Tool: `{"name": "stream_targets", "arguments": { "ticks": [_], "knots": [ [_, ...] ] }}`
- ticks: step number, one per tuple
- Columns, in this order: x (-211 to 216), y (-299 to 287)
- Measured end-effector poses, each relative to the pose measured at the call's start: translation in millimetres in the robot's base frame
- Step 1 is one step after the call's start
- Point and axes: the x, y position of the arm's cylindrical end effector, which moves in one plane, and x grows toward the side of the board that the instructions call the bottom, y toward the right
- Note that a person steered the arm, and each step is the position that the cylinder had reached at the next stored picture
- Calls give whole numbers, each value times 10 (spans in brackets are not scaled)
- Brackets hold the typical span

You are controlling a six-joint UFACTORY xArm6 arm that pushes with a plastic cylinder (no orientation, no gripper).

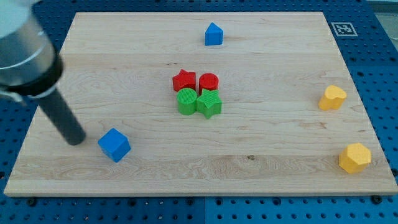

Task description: Place the cube below the green circle

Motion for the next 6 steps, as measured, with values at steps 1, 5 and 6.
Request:
{"name": "stream_targets", "arguments": {
  "ticks": [1,5,6],
  "knots": [
    [216,549],
    [526,704],
    [526,967]
  ]
}}
